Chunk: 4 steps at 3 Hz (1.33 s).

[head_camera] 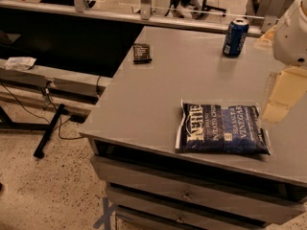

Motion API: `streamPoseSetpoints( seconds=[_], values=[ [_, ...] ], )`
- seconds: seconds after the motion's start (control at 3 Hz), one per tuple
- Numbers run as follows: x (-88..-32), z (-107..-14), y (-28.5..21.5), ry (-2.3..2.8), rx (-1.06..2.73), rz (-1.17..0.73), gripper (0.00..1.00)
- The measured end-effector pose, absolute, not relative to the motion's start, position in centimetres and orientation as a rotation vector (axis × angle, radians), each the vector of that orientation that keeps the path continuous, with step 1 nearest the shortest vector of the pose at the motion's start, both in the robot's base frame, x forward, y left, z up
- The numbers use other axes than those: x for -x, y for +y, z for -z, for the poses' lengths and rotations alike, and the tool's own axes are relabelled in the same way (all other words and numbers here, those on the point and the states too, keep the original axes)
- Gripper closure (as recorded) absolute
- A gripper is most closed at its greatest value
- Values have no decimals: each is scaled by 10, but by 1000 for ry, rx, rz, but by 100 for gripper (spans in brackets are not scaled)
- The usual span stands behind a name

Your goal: Move blue chip bag near rxbar chocolate

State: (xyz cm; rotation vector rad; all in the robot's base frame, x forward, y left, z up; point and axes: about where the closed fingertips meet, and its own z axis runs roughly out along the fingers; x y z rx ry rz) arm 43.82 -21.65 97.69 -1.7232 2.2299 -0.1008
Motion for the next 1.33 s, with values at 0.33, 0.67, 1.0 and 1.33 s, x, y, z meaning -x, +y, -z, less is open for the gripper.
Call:
streamPoseSetpoints(
  seconds=[0.33,0.67,1.0,1.33],
  values=[
    [-438,-977,-216,2230,1723,101,0],
    [-433,-965,-208,2208,1725,97,0],
    [-443,-918,-189,2219,1709,45,0],
    [-455,-896,-178,2225,1703,18,0]
  ],
)
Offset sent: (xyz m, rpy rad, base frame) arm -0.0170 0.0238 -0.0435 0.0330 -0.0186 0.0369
